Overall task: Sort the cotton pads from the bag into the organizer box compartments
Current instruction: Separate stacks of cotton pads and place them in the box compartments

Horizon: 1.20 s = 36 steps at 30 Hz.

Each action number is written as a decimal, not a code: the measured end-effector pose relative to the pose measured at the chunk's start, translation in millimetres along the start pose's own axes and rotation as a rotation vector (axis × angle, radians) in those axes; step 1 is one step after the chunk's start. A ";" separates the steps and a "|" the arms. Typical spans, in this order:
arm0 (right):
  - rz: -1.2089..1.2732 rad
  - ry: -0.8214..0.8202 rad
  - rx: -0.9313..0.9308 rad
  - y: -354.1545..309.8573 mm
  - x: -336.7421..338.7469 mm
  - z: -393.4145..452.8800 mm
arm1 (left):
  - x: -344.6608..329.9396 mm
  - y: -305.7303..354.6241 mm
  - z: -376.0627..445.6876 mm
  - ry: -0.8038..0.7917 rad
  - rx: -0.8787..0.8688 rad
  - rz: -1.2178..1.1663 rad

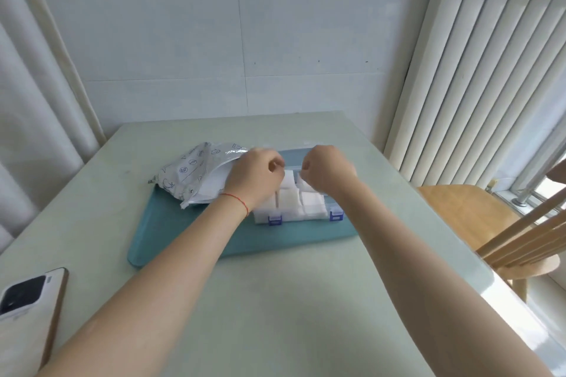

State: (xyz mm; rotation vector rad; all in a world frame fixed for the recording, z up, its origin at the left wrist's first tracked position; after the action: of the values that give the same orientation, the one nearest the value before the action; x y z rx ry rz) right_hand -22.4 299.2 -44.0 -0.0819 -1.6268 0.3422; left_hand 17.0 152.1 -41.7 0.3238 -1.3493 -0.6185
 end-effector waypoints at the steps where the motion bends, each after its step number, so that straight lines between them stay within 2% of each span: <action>1: 0.050 0.024 0.033 -11.1 2.0 0.7 | 17.6 -10.6 -6.6 0.177 0.000 0.007; 2: 0.096 0.034 0.075 -25.7 1.2 1.5 | 34.2 -24.6 -14.2 0.313 0.023 0.045; 3: 0.139 0.037 0.114 -39.0 -1.6 2.2 | 46.5 -38.9 -20.6 0.379 0.068 0.091; 4: 0.176 0.034 0.156 -51.5 -5.2 2.8 | 54.1 -53.2 -25.4 0.367 0.133 0.135; 7: 0.217 -0.022 0.237 -88.6 -22.2 7.3 | 60.1 -97.5 -33.1 0.152 0.320 0.166; 8: 0.216 -0.048 0.245 -96.8 -28.4 9.3 | 60.5 -105.0 -33.4 0.142 0.317 0.127; 12: 0.242 -0.095 0.270 -120.9 -47.9 19.2 | 70.8 -115.2 -35.6 0.316 0.258 -0.052; 15: 0.370 -0.139 0.245 -135.2 -57.6 22.6 | 70.0 -120.2 -36.9 0.335 0.228 -0.103; 17: 0.476 -0.191 0.180 -140.8 -65.7 28.8 | 66.8 -126.0 -36.2 0.321 0.226 -0.161; 19: 0.574 -0.295 0.039 -142.6 -75.6 34.2 | 65.4 -128.5 -35.2 0.310 0.214 -0.262; 22: 0.969 -0.413 -0.203 -145.9 -88.8 34.1 | 63.2 -132.4 -33.3 0.277 0.211 -0.368; 25: 1.226 -0.418 -0.298 -147.7 -98.8 38.8 | 60.6 -137.1 -31.6 0.235 0.212 -0.435; 27: 1.240 -0.431 -0.305 -149.8 -102.5 38.5 | 59.6 -138.9 -31.8 0.225 0.212 -0.441; 29: 1.142 -0.429 -0.289 -149.8 -104.0 39.2 | 58.9 -140.3 -31.8 0.224 0.217 -0.436; 36: 0.960 -0.318 -0.169 -133.8 -75.0 35.9 | 63.2 -133.8 -31.9 0.266 0.286 -0.325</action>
State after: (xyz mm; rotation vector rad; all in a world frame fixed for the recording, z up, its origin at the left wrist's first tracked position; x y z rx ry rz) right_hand -30.6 146.5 -81.9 -0.9968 -1.8379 0.9818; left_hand 23.5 3.9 -71.8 0.8408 -1.1344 -0.6238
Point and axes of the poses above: each hand's wrist, its own z-axis towards the middle knuckle, its own x-axis out of the back of the hand, y = z × x, the point moved 5 cm from there along z, towards the middle knuckle, and after that the axes turned 10 degrees about -y, right-handed, at the moved point
